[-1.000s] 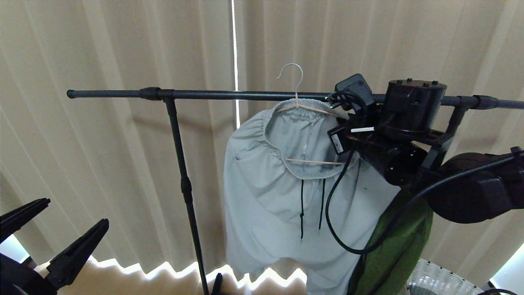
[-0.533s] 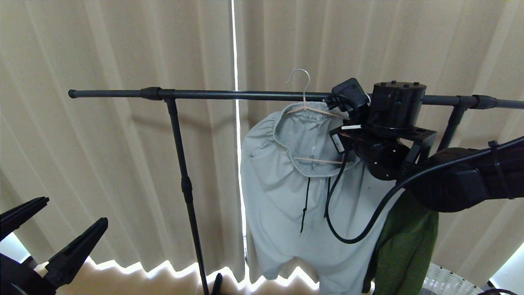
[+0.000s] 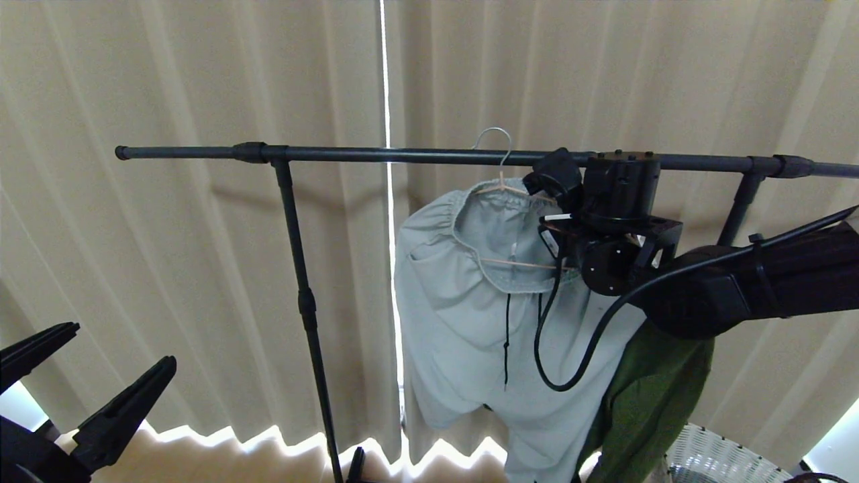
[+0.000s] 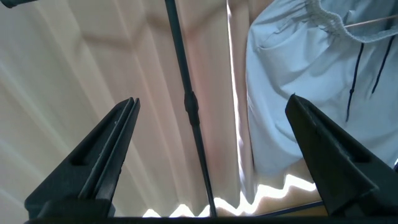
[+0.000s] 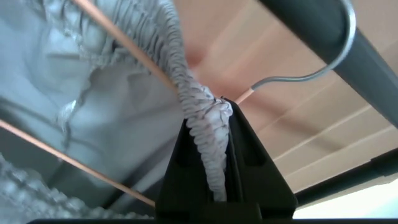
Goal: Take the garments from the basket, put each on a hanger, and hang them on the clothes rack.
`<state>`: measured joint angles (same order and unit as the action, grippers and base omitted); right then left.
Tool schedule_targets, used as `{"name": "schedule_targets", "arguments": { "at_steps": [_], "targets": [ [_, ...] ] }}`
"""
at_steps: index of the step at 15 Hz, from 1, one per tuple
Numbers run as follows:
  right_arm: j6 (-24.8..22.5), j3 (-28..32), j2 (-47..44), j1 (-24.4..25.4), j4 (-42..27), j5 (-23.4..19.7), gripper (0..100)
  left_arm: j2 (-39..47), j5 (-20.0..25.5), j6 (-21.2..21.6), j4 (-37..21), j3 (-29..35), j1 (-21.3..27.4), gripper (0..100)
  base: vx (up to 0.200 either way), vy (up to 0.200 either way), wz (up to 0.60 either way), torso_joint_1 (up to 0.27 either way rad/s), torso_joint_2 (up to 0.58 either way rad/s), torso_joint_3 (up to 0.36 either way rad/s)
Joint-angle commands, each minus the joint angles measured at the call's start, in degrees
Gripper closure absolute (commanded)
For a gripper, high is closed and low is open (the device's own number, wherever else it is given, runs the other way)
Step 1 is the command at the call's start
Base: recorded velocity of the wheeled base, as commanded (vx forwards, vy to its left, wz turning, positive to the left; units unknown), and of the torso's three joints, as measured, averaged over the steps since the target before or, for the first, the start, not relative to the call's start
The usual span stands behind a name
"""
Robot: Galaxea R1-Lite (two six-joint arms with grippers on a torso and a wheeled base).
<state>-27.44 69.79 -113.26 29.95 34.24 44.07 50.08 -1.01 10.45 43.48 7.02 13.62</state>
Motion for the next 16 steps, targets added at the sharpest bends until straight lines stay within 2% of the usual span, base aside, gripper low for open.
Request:
{"name": "schedule_targets", "arguments": {
  "at_steps": [1,4,9,16],
  "targets": [
    [-1.5,-0.2,-0.4,0.5,0.0,0.2,100,0.0,0.0,0.0,0.0,0.0,0.0,0,0.0,0.0,0.0,0.0,0.0,0.0],
    [-1.9,0.0,-0.3,1.6,0.0,0.7,100,0.0,0.0,0.0,0.0,0.0,0.0,0,0.0,0.0,0.0,0.0,0.0,0.0],
    [-7.7,0.6,0.1,2.6,-0.2,4.3,100,-0.1,0.0,0.0,0.0,-0.1,0.0,0,0.0,0.0,0.0,0.0,0.0,0.0],
    [-8.0,4.3,-1.8,2.4,-2.0,8.8,100,-0.5,0.0,-0.1,0.0,0.0,0.1,0,0.0,0.0,0.0,0.0,0.0,0.0]
  ]
}}
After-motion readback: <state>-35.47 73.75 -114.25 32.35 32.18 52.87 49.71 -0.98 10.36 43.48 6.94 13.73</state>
